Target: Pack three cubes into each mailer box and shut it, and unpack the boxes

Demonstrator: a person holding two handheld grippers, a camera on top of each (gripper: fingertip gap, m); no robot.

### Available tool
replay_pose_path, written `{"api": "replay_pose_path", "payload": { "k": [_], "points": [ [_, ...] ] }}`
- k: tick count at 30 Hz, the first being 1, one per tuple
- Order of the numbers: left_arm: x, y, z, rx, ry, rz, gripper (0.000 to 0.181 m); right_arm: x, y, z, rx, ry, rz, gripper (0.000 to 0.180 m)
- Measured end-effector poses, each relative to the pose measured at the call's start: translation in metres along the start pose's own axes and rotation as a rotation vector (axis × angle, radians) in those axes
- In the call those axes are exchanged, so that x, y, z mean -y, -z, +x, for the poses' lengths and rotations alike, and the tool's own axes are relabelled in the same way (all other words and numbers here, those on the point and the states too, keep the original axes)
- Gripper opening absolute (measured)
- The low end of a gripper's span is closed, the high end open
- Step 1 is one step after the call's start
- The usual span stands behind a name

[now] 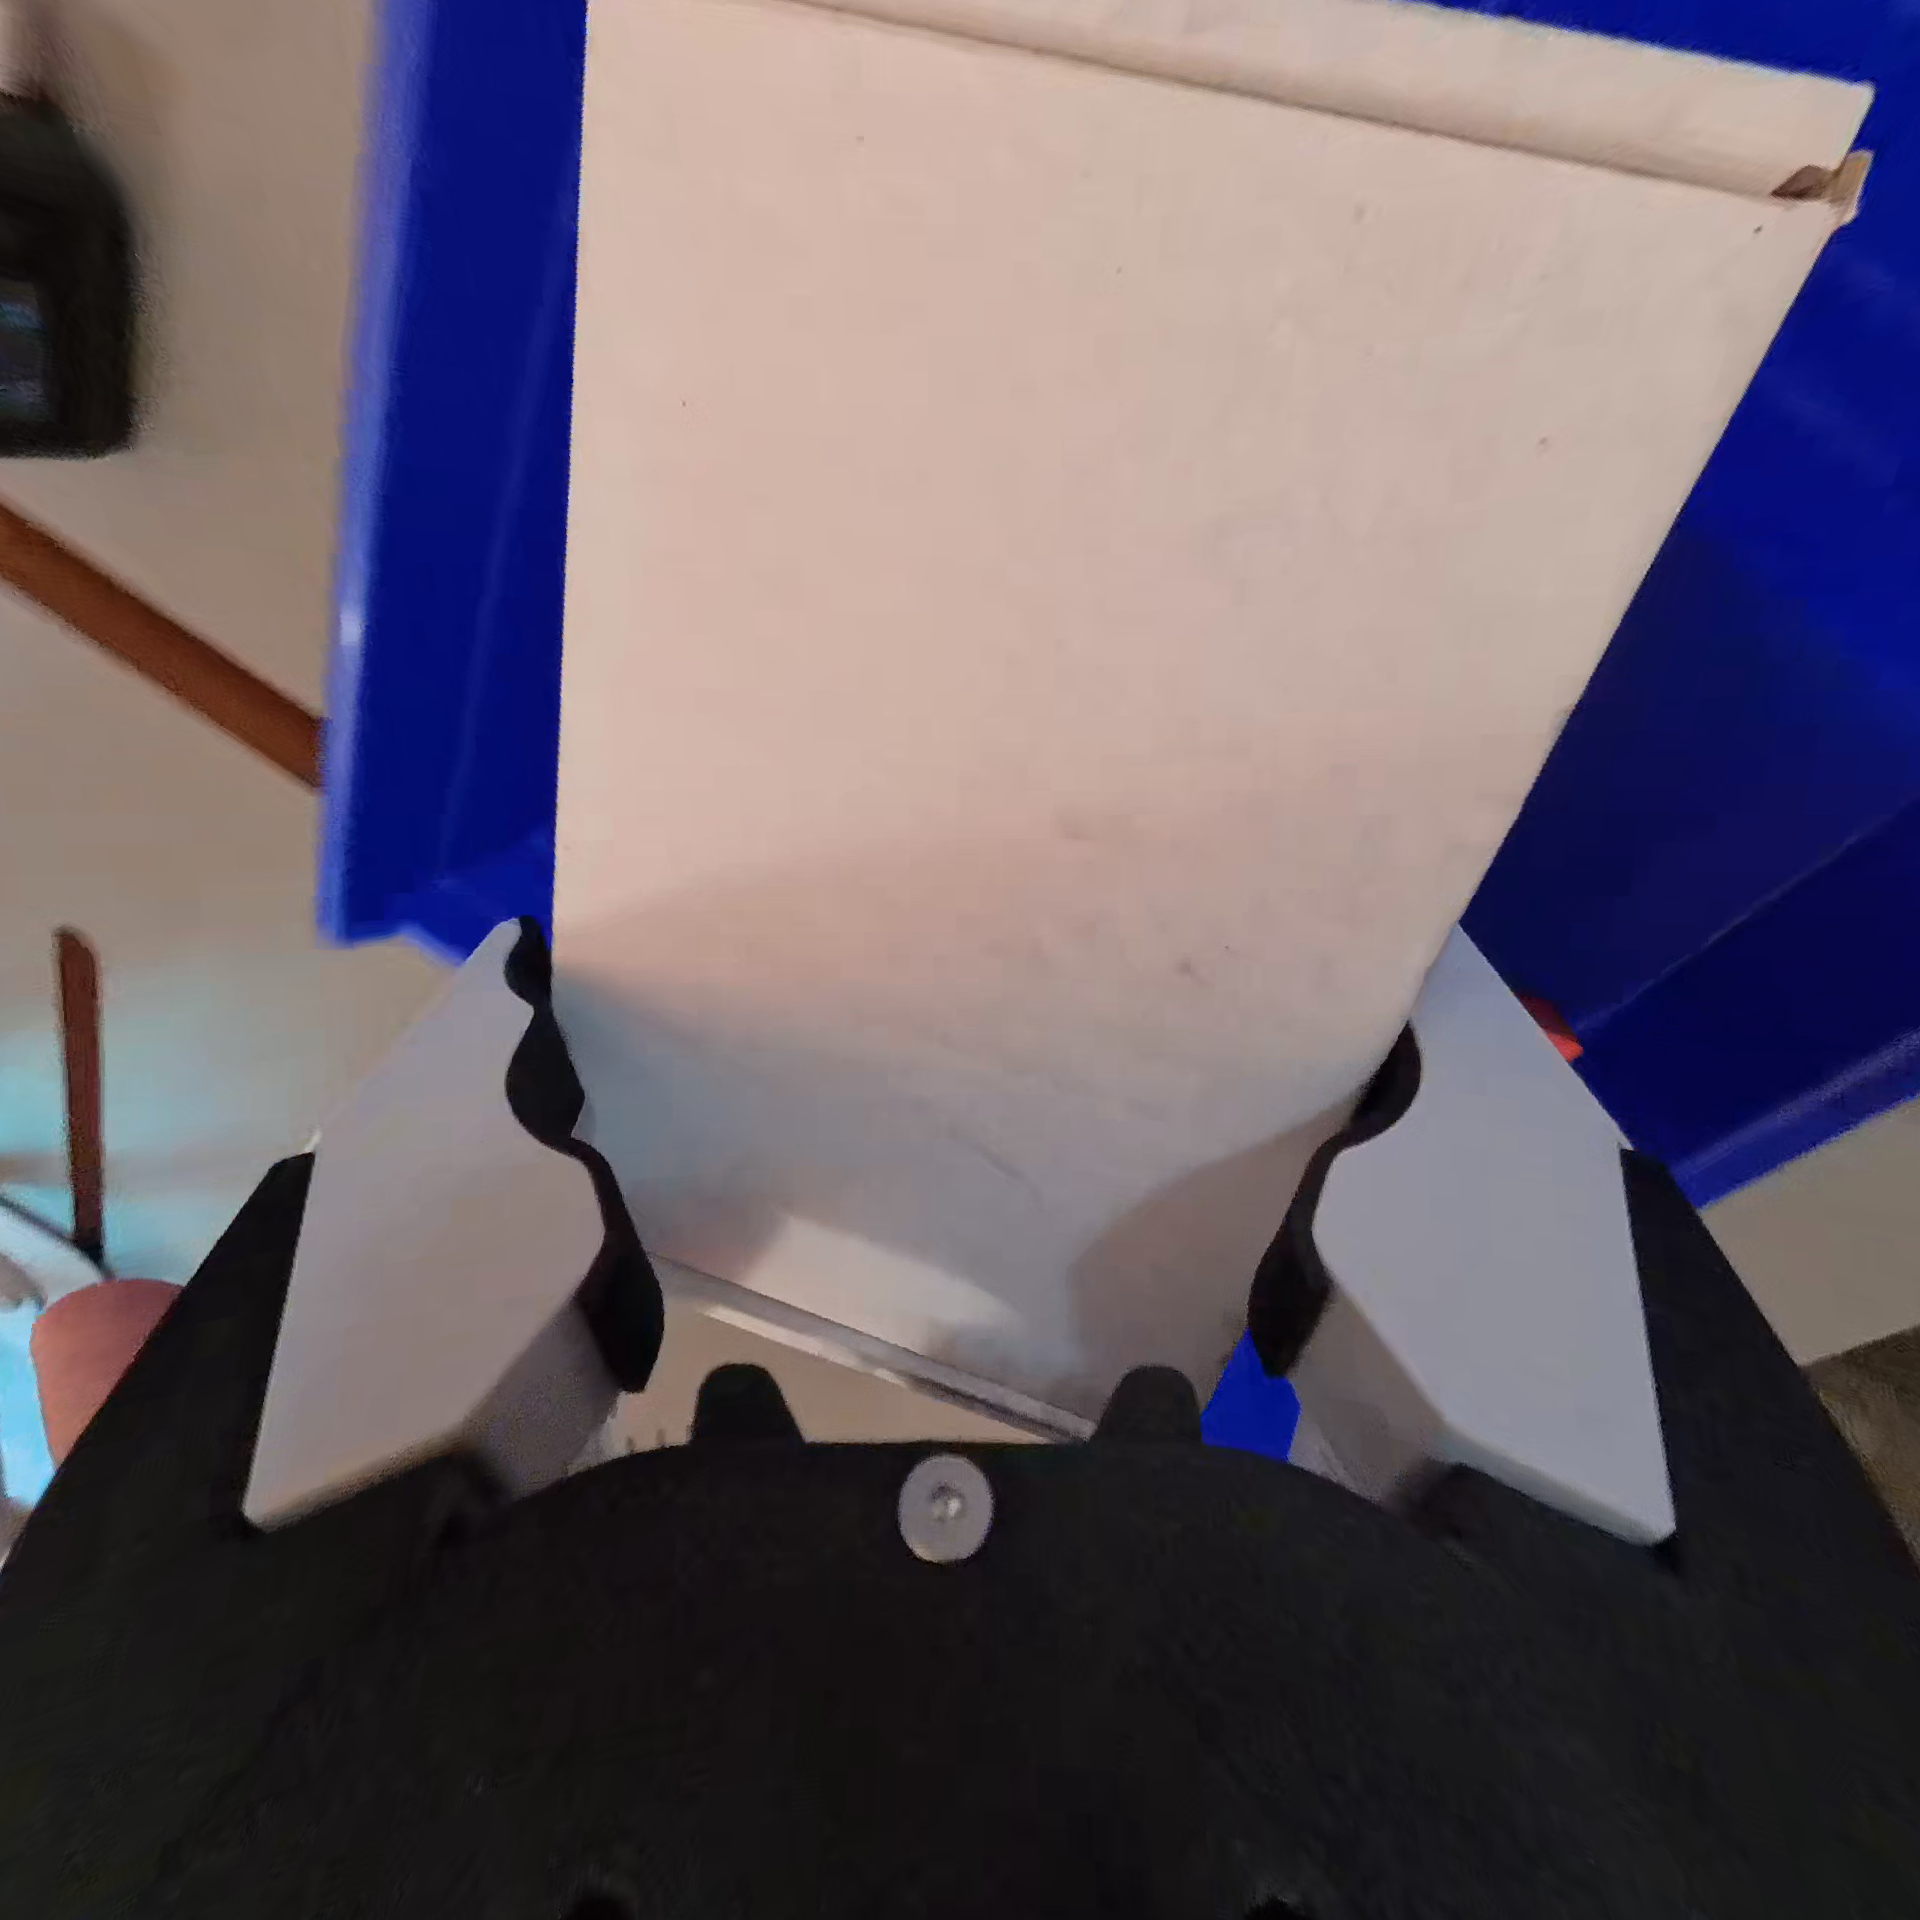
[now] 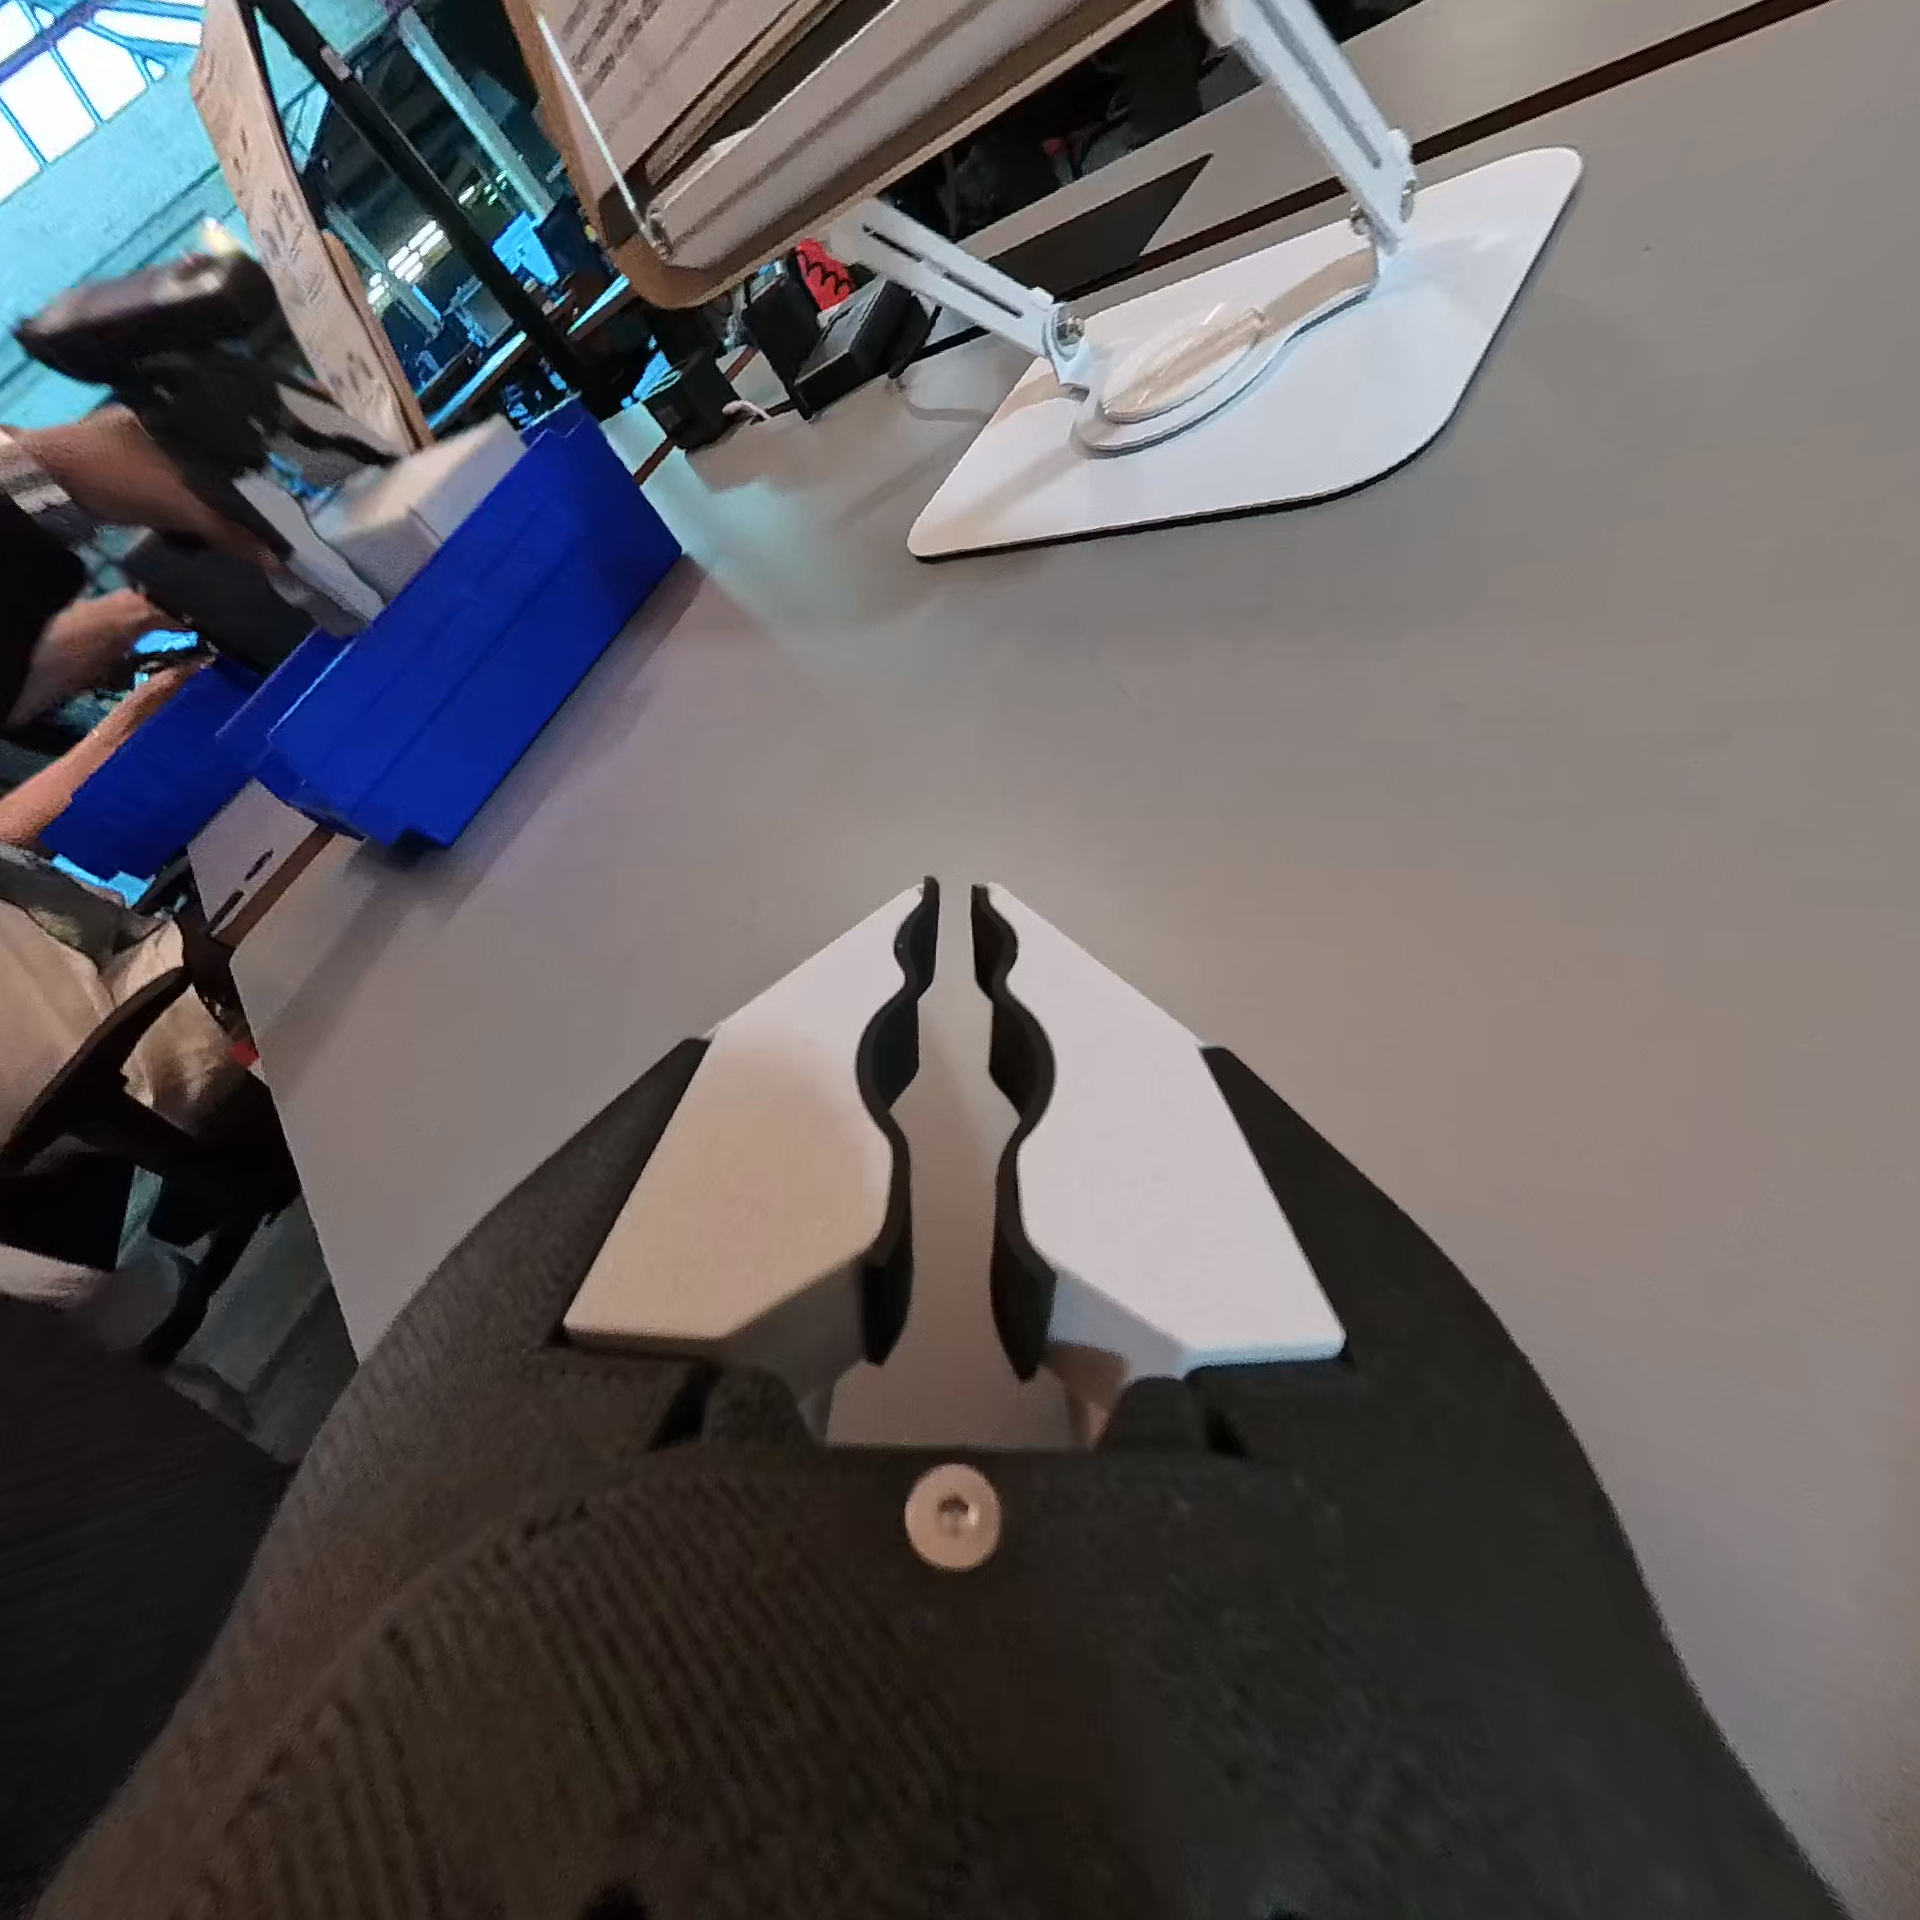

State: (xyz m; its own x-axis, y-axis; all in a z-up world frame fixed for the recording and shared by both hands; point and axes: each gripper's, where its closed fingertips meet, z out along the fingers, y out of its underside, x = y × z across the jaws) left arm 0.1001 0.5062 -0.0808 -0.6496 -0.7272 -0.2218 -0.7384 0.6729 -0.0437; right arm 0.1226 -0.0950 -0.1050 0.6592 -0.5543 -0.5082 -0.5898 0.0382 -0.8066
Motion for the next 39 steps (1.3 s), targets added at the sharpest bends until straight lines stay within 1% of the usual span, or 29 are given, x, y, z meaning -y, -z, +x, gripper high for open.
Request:
{"api": "replay_pose_path", "payload": {
  "k": [4,7,11,14,17,21,22,24,27,30,33,34,36,39],
  "points": [
    [-0.004,0.058,0.0,0.077,0.038,0.07,0.151,-0.005,-0.004,-0.013,0.043,0.059,-0.03,0.005],
    [0.012,0.101,0.018,0.101,0.047,0.171,0.151,-0.01,-0.007,-0.026,0.097,0.103,-0.059,0.005],
    [0.056,0.144,0.071,0.116,-0.017,0.274,0.151,-0.02,-0.005,-0.046,0.153,0.173,-0.078,0.004],
    [0.097,0.152,0.133,0.096,-0.13,0.314,0.151,-0.025,0.003,-0.059,0.17,0.217,-0.073,0.004],
    [0.143,0.142,0.198,0.053,-0.251,0.358,0.151,-0.019,0.011,-0.074,0.209,0.252,-0.055,0.005],
    [0.206,0.108,0.278,-0.033,-0.34,0.442,0.149,-0.007,0.021,-0.081,0.214,0.302,-0.011,0.005],
    [0.222,0.097,0.294,-0.051,-0.335,0.476,0.15,-0.005,0.023,-0.082,0.214,0.31,-0.001,0.005],
    [0.25,0.071,0.333,-0.15,-0.313,0.536,0.15,-0.003,0.026,-0.08,0.209,0.321,0.012,0.005],
    [0.278,0.036,0.372,-0.197,-0.275,0.57,0.15,0.002,0.029,-0.072,0.186,0.322,0.028,0.005],
    [0.299,0.023,0.397,-0.212,-0.228,0.626,0.15,0.005,0.029,-0.061,0.16,0.299,0.039,0.006],
    [0.311,0.018,0.405,-0.196,-0.155,0.684,0.15,0.003,0.028,-0.053,0.164,0.231,0.024,0.01],
    [0.312,0.017,0.405,-0.178,-0.155,0.68,0.15,0.003,0.028,-0.051,0.173,0.197,0.02,0.012],
    [0.311,0.016,0.404,-0.167,-0.14,0.653,0.15,0.003,0.029,-0.05,0.204,0.116,0.023,0.02],
    [0.314,0.015,0.403,-0.148,-0.127,0.654,0.149,0.002,0.031,-0.051,0.262,-0.025,0.017,0.037]
  ]
}}
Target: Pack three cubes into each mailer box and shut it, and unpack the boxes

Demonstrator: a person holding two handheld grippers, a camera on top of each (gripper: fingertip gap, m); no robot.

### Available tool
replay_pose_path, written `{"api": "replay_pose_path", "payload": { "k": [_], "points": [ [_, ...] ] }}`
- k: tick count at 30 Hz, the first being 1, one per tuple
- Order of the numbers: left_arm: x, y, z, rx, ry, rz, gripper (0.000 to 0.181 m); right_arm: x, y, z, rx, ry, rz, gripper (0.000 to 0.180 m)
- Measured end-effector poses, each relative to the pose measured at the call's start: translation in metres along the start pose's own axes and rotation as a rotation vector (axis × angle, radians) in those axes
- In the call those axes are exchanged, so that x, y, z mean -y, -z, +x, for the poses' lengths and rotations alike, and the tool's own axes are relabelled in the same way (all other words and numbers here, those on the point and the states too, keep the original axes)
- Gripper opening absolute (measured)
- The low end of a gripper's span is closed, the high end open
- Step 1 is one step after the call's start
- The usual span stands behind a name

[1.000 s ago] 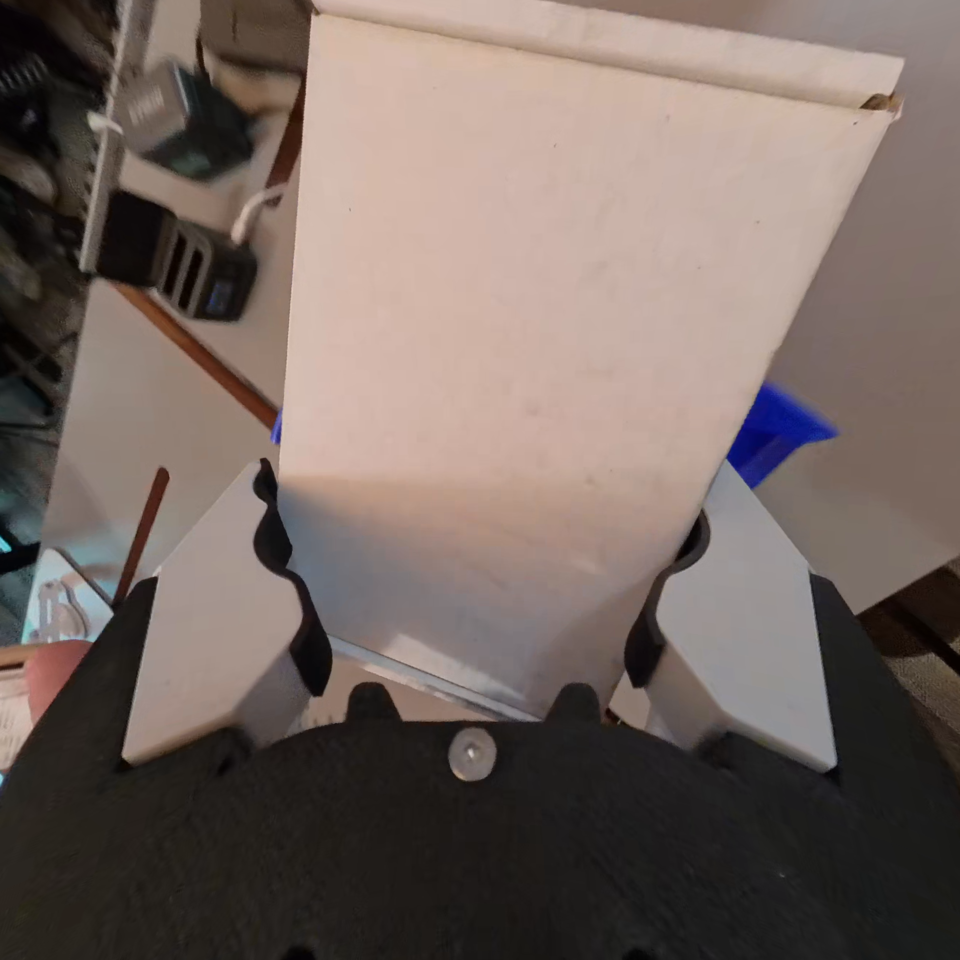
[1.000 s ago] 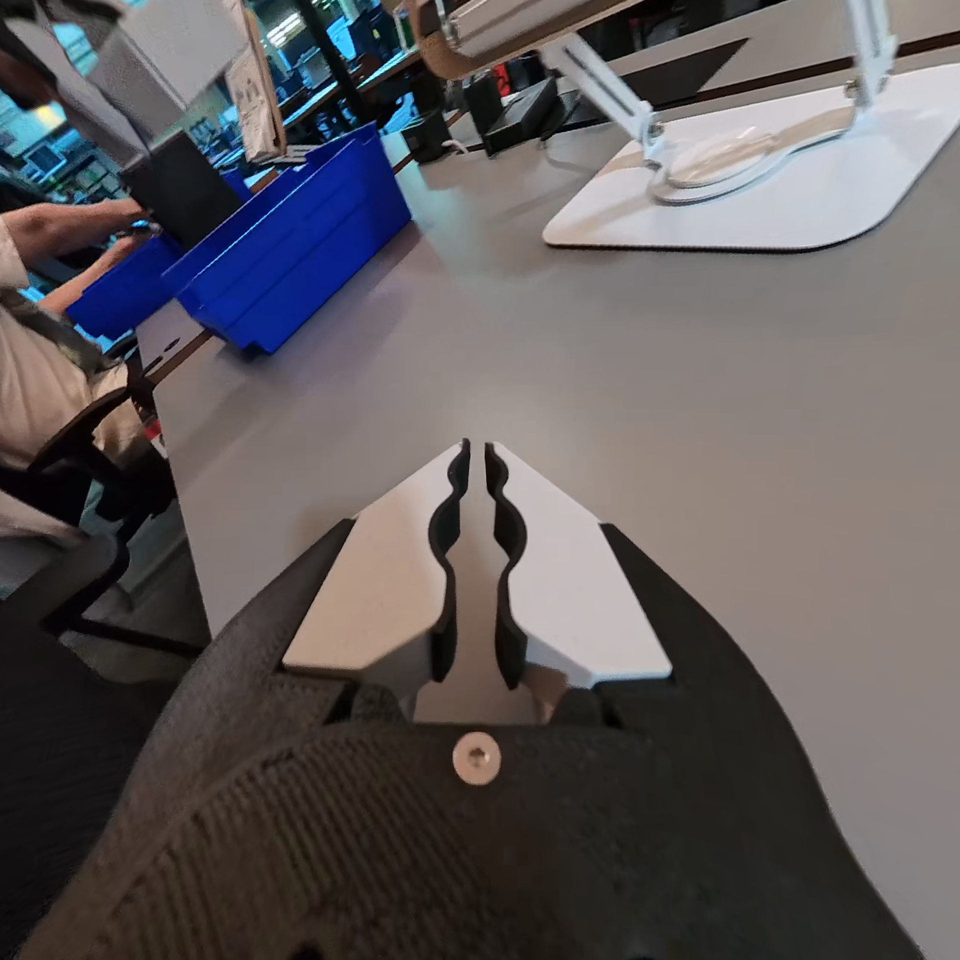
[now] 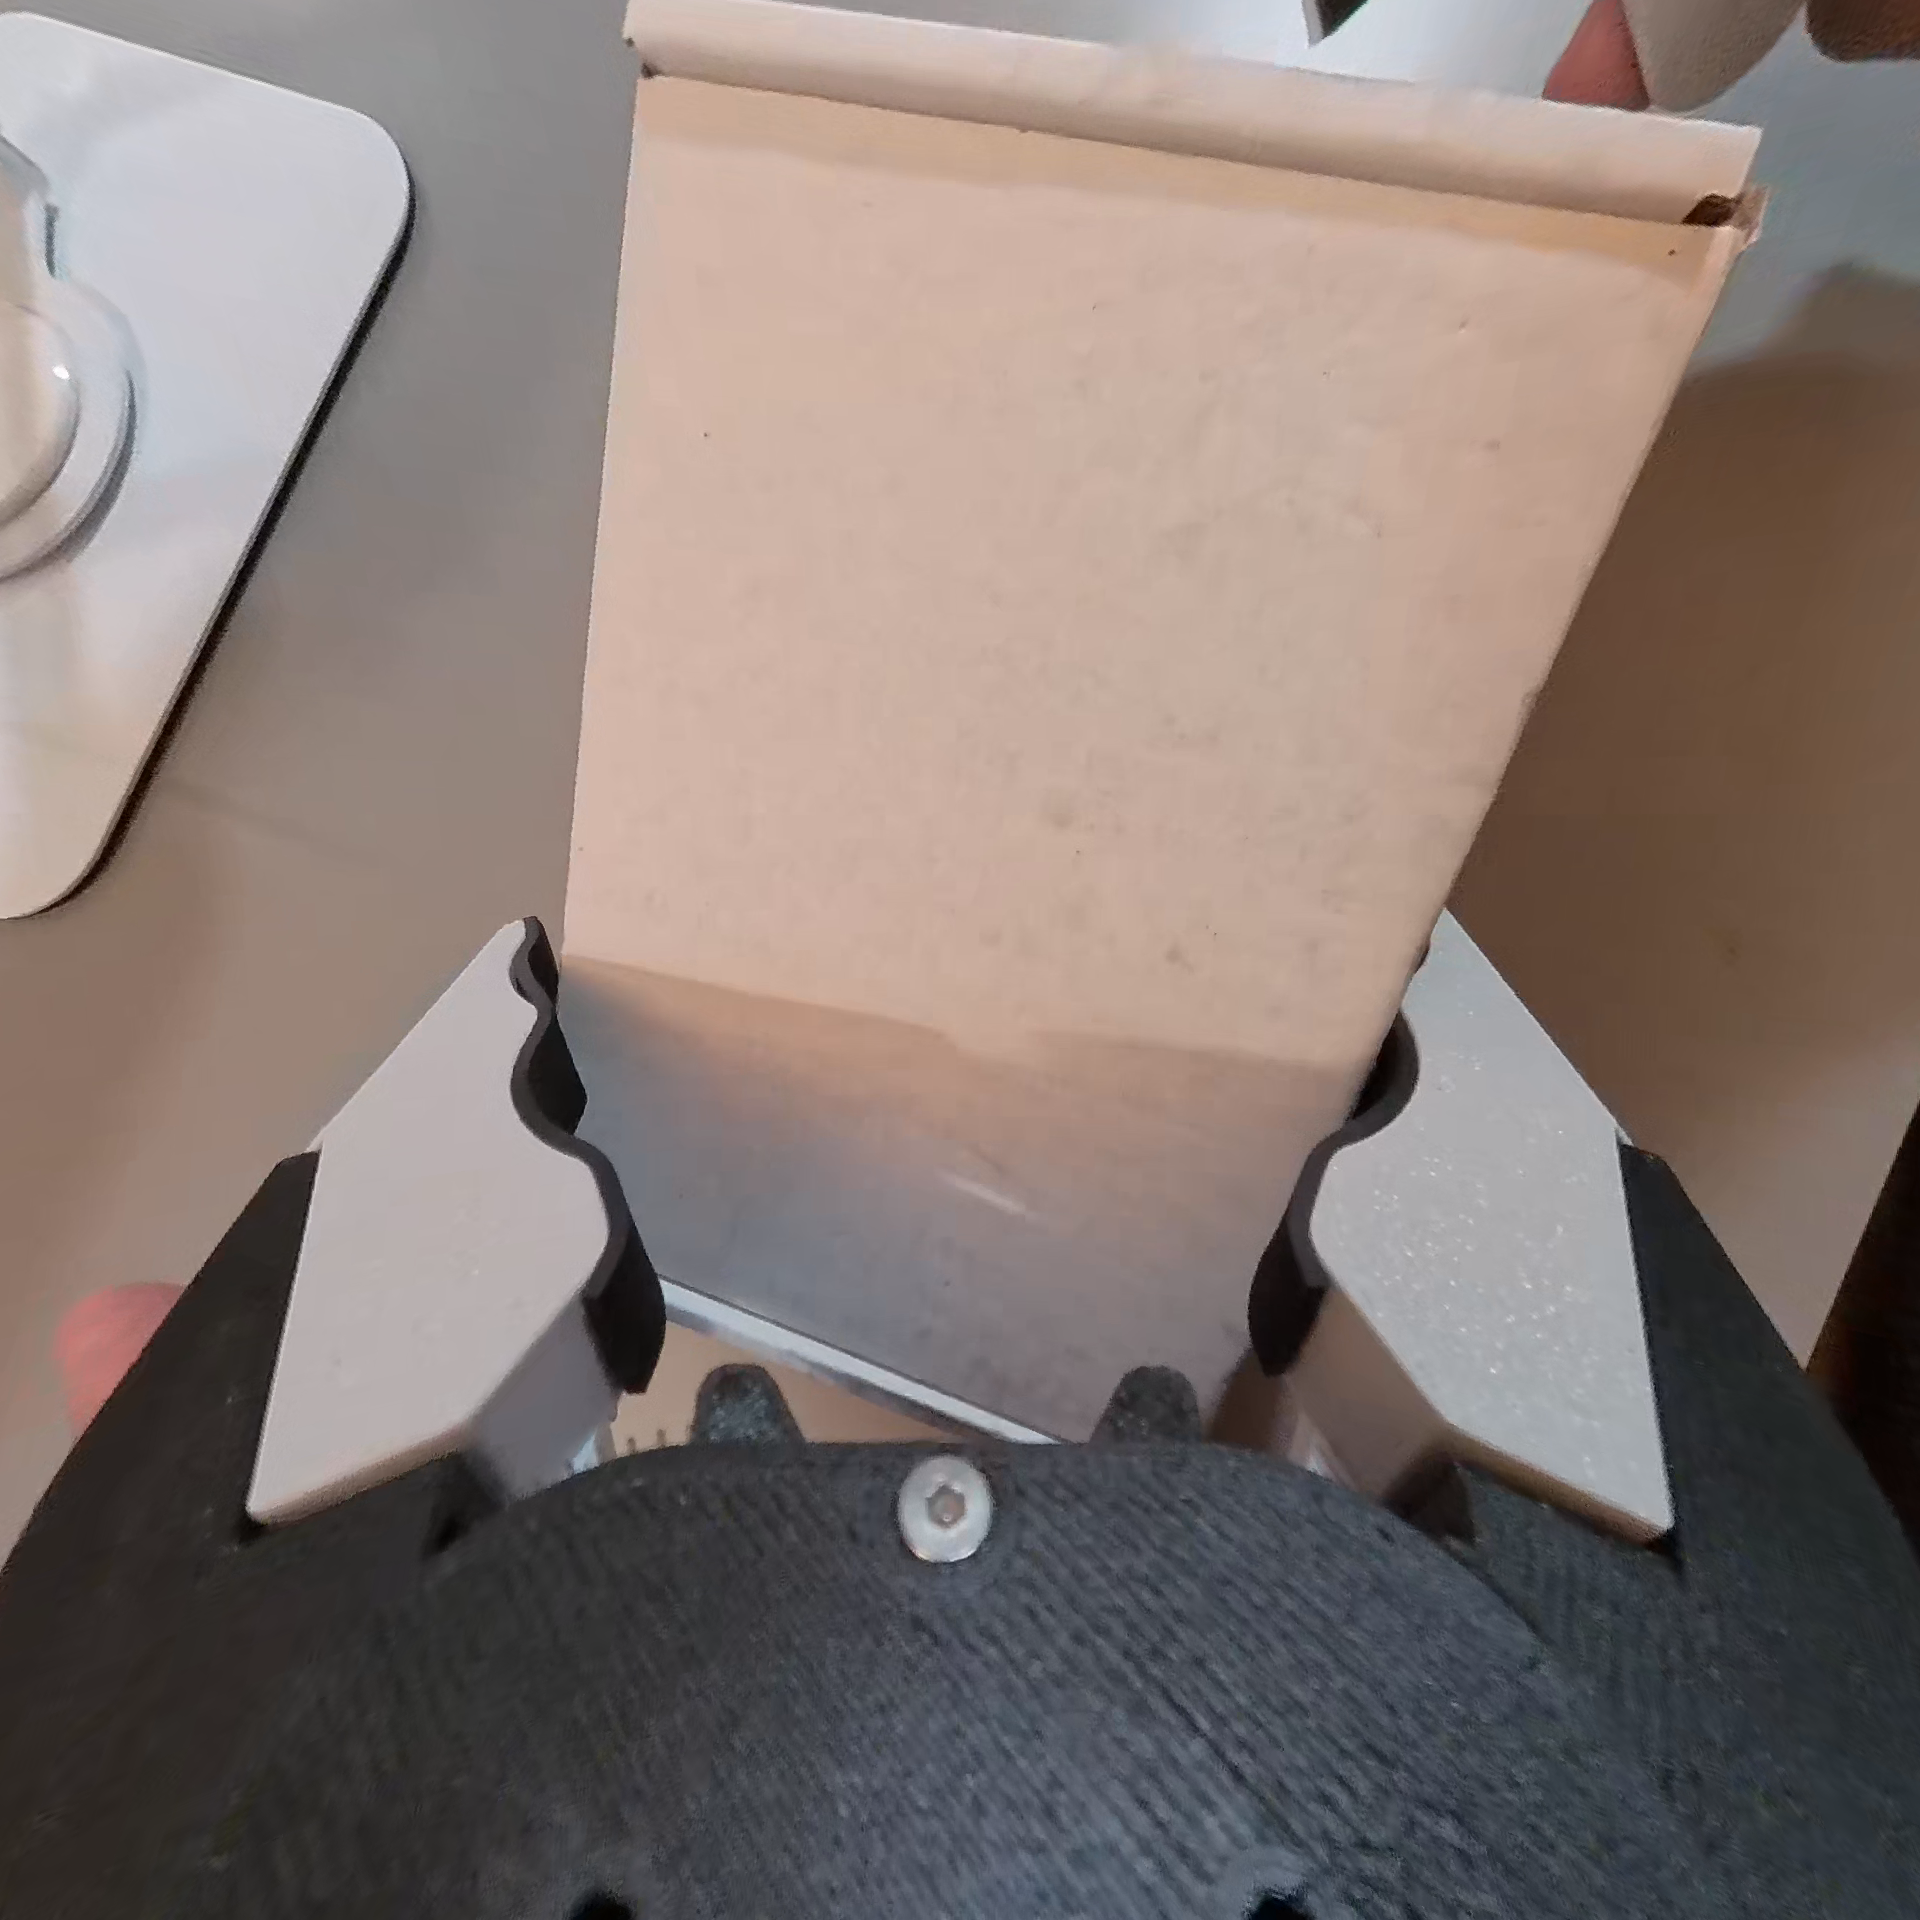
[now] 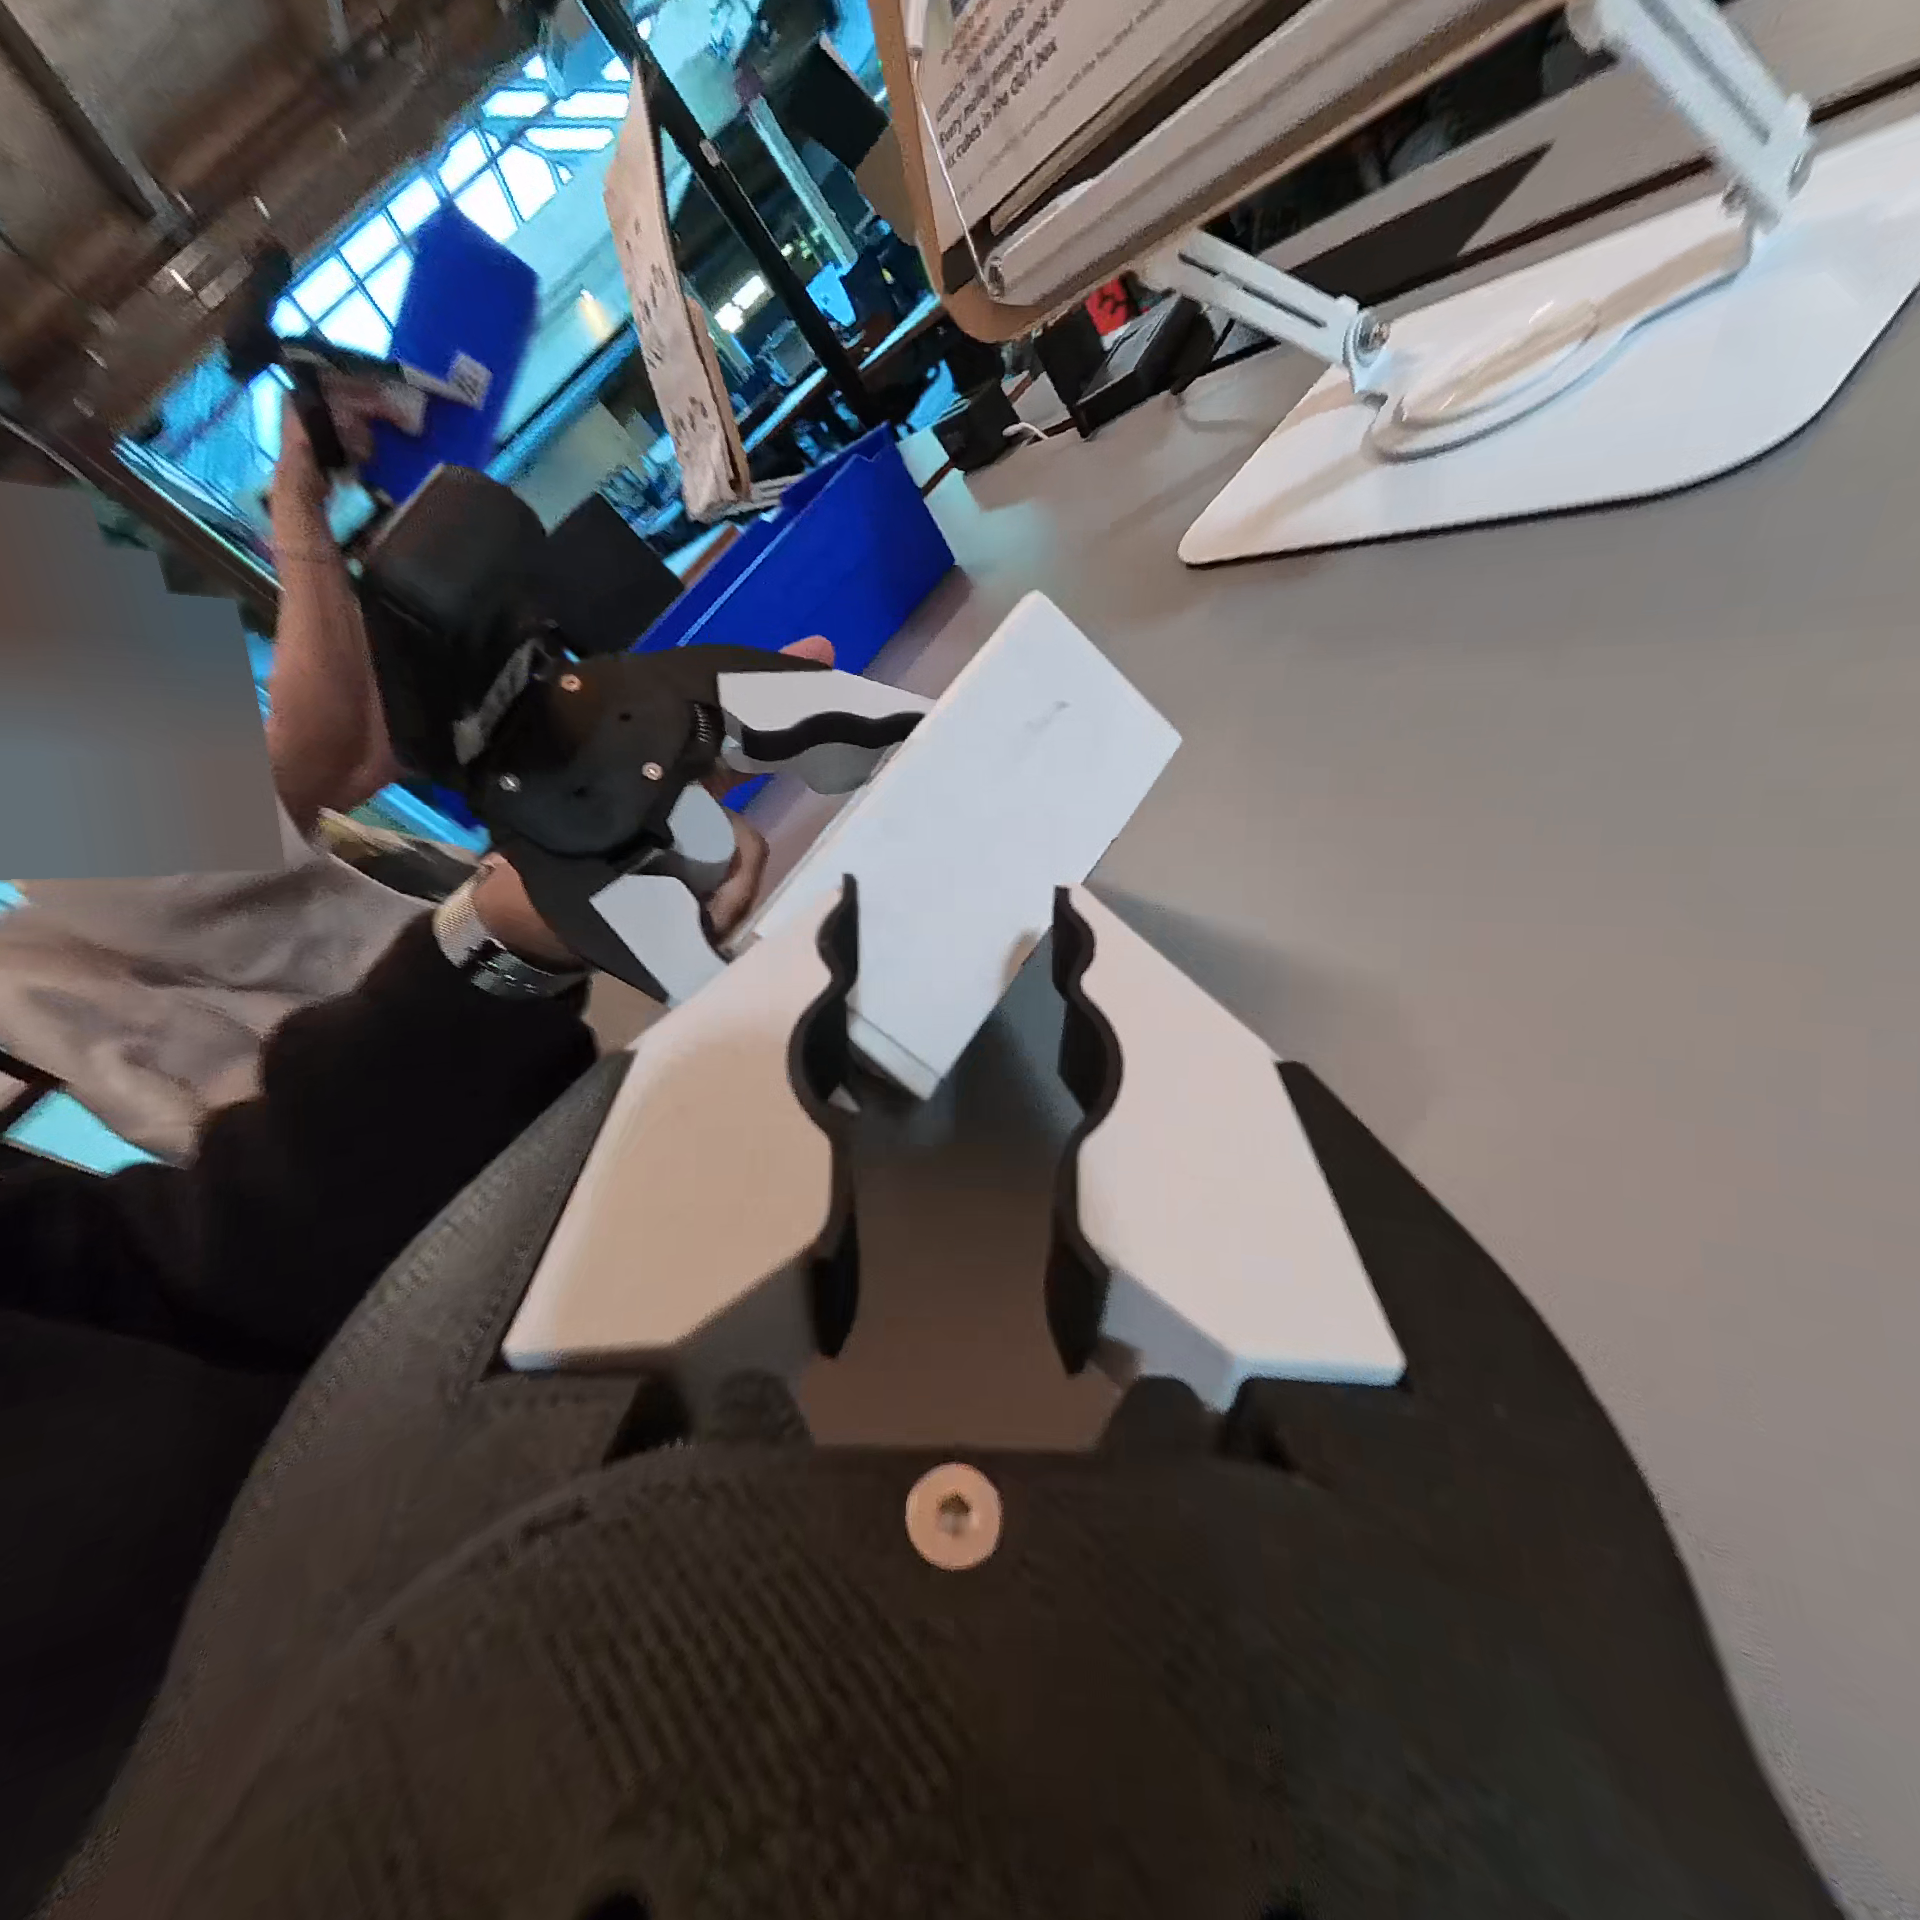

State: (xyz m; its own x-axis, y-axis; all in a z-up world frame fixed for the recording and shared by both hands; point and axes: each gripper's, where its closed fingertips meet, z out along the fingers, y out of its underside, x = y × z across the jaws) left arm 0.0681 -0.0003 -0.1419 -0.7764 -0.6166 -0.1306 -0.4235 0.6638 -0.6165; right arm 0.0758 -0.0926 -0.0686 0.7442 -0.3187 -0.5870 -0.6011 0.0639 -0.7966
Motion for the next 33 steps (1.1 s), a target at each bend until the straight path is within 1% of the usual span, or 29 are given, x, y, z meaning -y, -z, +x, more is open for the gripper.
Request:
{"api": "replay_pose_path", "payload": {
  "k": [2,4,7,10,14,16,18,19,20,21,25,28,29,31,33],
  "points": [
    [0.0,-0.002,0.0,0.007,-0.014,-0.012,0.149,-0.002,0.0,-0.002,0.033,-0.081,0.001,0.047],
    [0.002,-0.003,0.0,0.019,-0.035,-0.012,0.147,-0.008,-0.001,-0.004,0.054,-0.109,-0.02,0.05],
    [0.003,-0.005,0.001,0.035,-0.07,-0.01,0.146,-0.02,-0.005,-0.002,0.02,-0.073,-0.082,0.057],
    [0.005,-0.006,0.002,0.051,-0.088,0.002,0.145,-0.025,-0.007,0.006,-0.042,-0.05,-0.106,0.064],
    [0.006,-0.006,0.001,0.067,-0.091,0.011,0.144,-0.02,-0.003,0.016,-0.067,-0.119,-0.072,0.063],
    [0.01,-0.006,-0.001,0.099,-0.089,0.041,0.14,-0.016,0.0,0.019,-0.064,-0.16,-0.05,0.061],
    [0.02,-0.004,-0.001,0.129,-0.062,0.107,0.13,-0.014,0.0,0.02,-0.056,-0.185,-0.04,0.06],
    [0.026,0.0,0.001,0.12,-0.054,0.15,0.12,-0.013,0.001,0.021,-0.056,-0.19,-0.039,0.059],
    [0.032,0.005,0.005,0.1,-0.048,0.189,0.117,-0.013,0.001,0.022,-0.058,-0.191,-0.038,0.059],
    [0.037,0.01,0.006,0.089,-0.033,0.221,0.117,-0.013,0.0,0.022,-0.061,-0.19,-0.038,0.058],
    [0.043,0.031,0.006,0.044,0.059,0.319,0.115,-0.012,0.001,0.022,-0.059,-0.195,-0.032,0.058],
    [0.035,0.039,-0.009,0.086,0.155,0.359,0.119,-0.01,0.002,0.023,-0.052,-0.217,-0.021,0.057],
    [0.032,0.042,-0.018,0.108,0.219,0.379,0.12,-0.01,0.002,0.023,-0.049,-0.224,-0.019,0.057],
    [0.029,0.049,-0.04,0.118,0.418,0.47,0.126,-0.01,0.001,0.023,-0.044,-0.237,-0.017,0.057],
    [0.026,0.055,-0.053,0.013,0.643,0.563,0.125,-0.01,0.0,0.023,-0.039,-0.244,-0.018,0.057]
  ]
}}
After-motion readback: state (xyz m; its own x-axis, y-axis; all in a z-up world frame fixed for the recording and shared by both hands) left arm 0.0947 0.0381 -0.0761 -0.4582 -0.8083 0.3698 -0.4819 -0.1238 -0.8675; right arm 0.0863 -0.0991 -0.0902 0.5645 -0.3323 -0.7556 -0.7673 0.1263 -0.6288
